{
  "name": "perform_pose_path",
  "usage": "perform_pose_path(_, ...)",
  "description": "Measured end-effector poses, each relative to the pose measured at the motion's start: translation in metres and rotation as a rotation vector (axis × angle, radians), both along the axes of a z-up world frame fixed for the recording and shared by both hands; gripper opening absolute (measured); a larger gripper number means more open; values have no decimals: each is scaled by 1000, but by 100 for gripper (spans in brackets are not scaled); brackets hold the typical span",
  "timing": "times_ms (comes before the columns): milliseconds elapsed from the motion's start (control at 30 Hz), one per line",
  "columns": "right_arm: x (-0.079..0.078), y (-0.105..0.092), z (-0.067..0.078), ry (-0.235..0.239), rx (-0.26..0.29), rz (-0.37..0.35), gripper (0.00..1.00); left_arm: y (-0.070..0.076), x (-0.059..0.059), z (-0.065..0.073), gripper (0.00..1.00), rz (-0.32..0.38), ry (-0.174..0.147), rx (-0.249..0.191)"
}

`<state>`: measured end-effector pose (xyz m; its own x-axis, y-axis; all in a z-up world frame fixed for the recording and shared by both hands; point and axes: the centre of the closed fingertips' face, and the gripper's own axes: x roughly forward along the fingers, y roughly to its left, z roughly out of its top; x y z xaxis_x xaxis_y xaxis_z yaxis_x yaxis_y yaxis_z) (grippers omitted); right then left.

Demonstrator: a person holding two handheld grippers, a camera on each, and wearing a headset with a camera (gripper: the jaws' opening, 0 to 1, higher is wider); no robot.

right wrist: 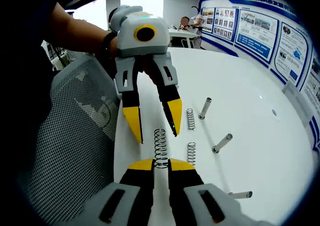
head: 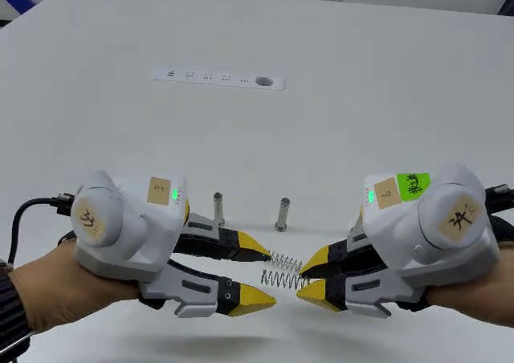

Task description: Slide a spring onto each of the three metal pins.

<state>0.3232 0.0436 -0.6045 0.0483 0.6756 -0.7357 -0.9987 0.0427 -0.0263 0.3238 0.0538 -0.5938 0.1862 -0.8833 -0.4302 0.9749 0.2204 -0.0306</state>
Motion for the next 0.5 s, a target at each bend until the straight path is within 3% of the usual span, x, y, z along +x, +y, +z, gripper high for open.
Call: perform_pose_path(500, -6, 2, 4, 16, -6, 18, 11, -1, -5, -6, 14, -39, -25, 44)
